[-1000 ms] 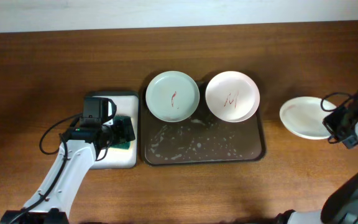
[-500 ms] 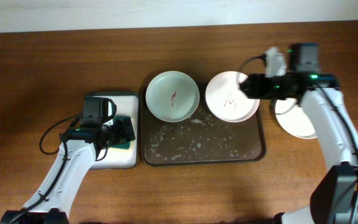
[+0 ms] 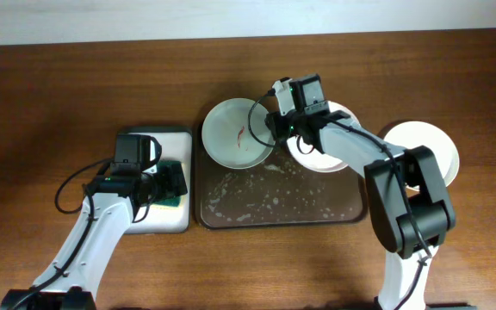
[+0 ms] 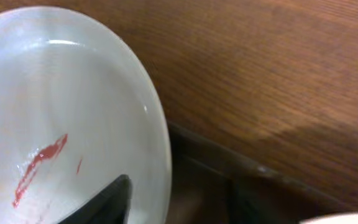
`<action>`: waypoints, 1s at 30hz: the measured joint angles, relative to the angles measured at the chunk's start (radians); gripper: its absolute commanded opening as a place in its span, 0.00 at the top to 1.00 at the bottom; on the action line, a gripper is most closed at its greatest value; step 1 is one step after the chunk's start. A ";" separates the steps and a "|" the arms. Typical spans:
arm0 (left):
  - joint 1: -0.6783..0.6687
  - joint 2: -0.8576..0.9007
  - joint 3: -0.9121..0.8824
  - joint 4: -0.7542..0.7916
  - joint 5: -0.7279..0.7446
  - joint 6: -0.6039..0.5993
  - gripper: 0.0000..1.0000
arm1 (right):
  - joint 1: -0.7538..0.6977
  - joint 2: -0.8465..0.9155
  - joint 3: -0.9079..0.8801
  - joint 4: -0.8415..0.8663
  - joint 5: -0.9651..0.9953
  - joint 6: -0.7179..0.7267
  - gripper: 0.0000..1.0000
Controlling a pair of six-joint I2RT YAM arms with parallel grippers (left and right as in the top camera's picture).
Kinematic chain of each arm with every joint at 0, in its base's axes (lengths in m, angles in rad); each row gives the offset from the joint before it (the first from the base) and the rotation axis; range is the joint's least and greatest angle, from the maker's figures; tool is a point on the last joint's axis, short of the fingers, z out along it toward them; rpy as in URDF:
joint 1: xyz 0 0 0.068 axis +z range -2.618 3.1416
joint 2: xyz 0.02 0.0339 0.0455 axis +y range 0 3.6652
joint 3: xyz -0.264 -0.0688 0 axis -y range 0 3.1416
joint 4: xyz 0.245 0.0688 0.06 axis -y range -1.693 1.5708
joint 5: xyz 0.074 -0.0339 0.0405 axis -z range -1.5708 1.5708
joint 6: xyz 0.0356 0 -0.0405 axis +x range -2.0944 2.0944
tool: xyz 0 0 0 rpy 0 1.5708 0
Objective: Clean dirty plates on tray and stack at the side
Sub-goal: 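Grip the pale green plate rim with the right gripper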
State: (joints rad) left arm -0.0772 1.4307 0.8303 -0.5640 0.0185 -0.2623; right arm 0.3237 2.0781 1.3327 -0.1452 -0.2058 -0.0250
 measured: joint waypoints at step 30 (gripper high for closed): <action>0.000 0.192 0.001 0.135 0.000 -0.001 0.91 | 0.021 -0.054 0.010 -0.745 -0.190 0.187 0.96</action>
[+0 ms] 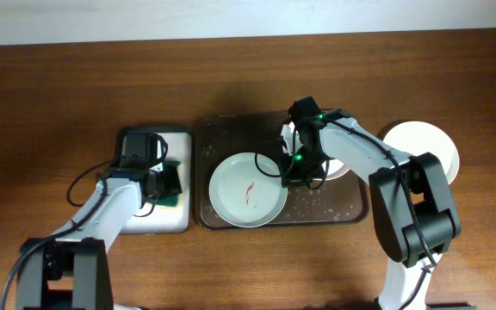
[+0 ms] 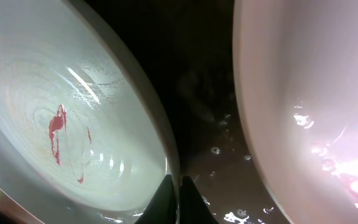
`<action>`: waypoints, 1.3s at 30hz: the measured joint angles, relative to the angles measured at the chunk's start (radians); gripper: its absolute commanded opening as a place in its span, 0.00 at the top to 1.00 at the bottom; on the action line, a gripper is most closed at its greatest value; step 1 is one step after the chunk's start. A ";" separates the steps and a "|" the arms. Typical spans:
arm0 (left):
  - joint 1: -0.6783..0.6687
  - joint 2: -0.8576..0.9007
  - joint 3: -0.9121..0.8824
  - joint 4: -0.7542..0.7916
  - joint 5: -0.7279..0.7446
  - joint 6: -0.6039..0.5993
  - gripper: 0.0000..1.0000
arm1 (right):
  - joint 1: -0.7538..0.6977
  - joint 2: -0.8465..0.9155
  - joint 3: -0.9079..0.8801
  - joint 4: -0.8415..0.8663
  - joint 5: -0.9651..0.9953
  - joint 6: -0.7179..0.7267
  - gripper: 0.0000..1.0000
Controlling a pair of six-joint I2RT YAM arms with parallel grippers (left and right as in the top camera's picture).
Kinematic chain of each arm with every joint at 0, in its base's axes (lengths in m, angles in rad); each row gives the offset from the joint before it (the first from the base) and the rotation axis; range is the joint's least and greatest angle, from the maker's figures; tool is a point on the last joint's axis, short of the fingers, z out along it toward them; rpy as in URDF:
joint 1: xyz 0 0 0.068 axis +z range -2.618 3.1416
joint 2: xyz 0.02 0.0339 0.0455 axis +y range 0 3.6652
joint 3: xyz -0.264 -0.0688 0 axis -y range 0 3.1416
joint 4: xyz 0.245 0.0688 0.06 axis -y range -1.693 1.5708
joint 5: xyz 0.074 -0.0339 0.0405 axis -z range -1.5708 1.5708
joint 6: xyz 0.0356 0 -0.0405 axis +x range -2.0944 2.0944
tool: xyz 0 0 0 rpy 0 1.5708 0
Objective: Clean dirty plates on tray and stack at the side
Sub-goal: 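Grip the pale green plate rim with the right gripper, then pick up the sponge from the foam tray with the left gripper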
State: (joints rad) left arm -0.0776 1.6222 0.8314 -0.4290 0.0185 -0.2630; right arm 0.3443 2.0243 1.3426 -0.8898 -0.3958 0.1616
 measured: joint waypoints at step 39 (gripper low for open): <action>0.000 -0.488 0.067 0.114 -0.061 0.171 1.00 | 0.000 0.000 0.000 0.004 0.000 -0.001 0.96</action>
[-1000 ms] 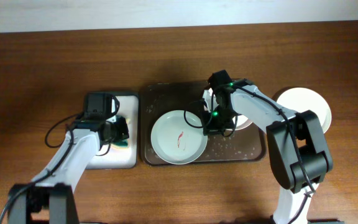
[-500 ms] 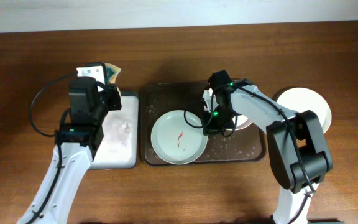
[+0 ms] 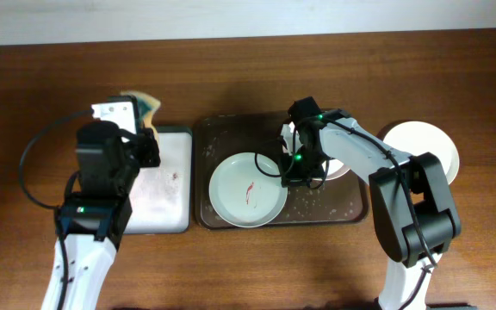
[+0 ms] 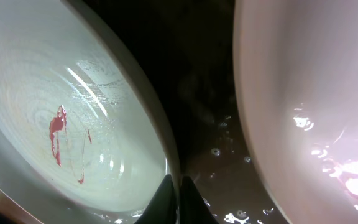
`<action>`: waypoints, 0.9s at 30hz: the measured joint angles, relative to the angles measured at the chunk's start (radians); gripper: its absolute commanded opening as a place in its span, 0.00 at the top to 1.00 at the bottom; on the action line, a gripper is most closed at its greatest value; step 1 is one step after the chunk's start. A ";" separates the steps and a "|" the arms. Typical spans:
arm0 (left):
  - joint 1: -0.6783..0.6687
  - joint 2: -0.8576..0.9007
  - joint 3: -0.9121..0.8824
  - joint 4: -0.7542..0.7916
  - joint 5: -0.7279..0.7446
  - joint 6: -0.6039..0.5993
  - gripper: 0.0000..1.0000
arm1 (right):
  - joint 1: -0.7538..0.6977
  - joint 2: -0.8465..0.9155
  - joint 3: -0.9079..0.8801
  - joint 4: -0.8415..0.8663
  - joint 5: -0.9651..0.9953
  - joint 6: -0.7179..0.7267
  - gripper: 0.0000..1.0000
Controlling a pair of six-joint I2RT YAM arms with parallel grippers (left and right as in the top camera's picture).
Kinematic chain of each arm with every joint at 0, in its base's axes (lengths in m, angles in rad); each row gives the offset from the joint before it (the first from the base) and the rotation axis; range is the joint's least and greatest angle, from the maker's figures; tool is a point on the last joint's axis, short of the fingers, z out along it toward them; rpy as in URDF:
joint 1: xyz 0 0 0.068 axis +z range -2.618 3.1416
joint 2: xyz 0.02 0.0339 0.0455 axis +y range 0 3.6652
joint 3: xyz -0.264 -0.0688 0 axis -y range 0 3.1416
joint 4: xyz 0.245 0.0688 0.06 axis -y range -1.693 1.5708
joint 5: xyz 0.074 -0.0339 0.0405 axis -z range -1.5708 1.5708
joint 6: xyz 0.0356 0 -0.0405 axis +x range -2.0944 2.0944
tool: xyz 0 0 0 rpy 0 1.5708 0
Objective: Clean dirty plates on tray and stack at the side
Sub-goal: 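Pick up the sponge from the foam tray with the left gripper, then scrub the pale green plate with the sponge in the left gripper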
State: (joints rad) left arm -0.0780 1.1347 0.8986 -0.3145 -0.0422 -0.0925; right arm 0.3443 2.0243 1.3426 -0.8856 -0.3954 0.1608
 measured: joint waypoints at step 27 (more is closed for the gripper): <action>-0.454 0.625 0.083 -0.009 0.407 -0.597 1.00 | 0.000 0.000 0.000 0.026 -0.006 0.033 0.96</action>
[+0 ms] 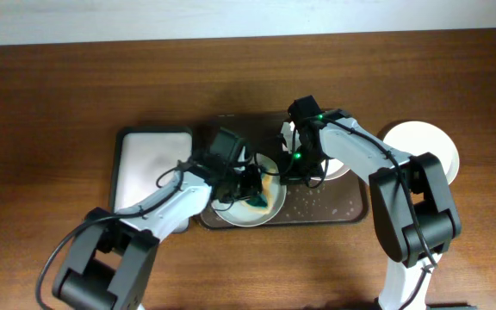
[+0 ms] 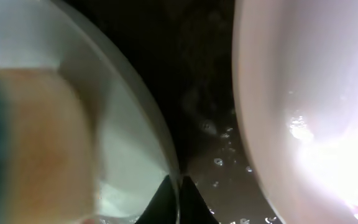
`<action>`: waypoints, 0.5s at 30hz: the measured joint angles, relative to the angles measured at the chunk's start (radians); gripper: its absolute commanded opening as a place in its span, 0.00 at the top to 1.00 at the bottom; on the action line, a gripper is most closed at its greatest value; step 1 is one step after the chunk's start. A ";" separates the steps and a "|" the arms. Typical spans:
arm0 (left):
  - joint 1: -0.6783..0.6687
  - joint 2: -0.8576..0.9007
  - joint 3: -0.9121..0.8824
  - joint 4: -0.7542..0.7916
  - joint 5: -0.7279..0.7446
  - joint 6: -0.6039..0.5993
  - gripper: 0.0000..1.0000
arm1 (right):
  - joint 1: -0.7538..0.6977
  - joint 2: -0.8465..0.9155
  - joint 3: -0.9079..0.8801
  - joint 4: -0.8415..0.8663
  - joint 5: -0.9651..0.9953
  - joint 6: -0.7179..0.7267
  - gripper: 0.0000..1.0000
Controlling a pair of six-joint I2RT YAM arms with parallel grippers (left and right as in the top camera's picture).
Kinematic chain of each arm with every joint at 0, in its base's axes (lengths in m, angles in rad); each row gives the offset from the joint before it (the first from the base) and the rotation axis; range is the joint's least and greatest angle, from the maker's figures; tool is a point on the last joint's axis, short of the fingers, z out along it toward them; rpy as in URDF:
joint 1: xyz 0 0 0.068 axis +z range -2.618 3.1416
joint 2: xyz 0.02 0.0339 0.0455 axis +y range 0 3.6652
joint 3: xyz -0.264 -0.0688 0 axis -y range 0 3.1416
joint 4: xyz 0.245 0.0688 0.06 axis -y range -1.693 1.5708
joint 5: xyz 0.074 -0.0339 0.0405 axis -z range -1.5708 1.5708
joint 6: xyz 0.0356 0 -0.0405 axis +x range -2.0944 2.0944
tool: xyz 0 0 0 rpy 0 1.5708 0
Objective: Clean dirty plates on tray and stack at the side
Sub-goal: 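Scrub the pale green plate with the sponge in the left gripper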
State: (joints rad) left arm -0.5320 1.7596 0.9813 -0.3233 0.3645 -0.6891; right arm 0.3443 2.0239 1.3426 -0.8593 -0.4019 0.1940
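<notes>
The dirty white plate [image 1: 233, 214] lies at the front middle of the dark wet tray [image 1: 325, 207]. My right gripper [image 1: 293, 164] is shut on its right rim, and its fingertips [image 2: 166, 198] pinch the plate's edge [image 2: 143, 118]. My left gripper [image 1: 250, 184] reaches in from the left, shut on a yellow and green sponge [image 1: 263, 198] that lies on the plate. The sponge [image 2: 33, 143] shows blurred and hides the plate's red stain. A second dirty plate [image 2: 303, 93] sits close to the right on the tray, partly under my right arm [image 1: 337, 167].
A white tray [image 1: 145, 168] stands left of the dark tray. One clean white plate [image 1: 429, 146] lies on the table at the right. Water drops and foam cover the dark tray's floor [image 2: 207, 124].
My left gripper was holding the sponge above the back of the white tray. It now presses the sponge on the dirty plate, covering the red stain. The right gripper and plate have not moved.
First my right gripper held the stained plate at the tray's back left, while the left gripper was at the sponge on the white tray. Then the plate lay front middle, still pinched. Later the left gripper had raised the sponge, which now lies on the plate.
</notes>
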 measured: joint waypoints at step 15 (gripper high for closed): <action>-0.012 0.034 0.050 -0.134 -0.368 -0.037 1.00 | 0.002 0.000 0.000 -0.008 -0.009 0.012 0.96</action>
State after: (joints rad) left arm -0.5442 1.7939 1.0313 -0.4576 -0.0036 -0.7258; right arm 0.3462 2.0239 1.3426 -0.8673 -0.4110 0.2062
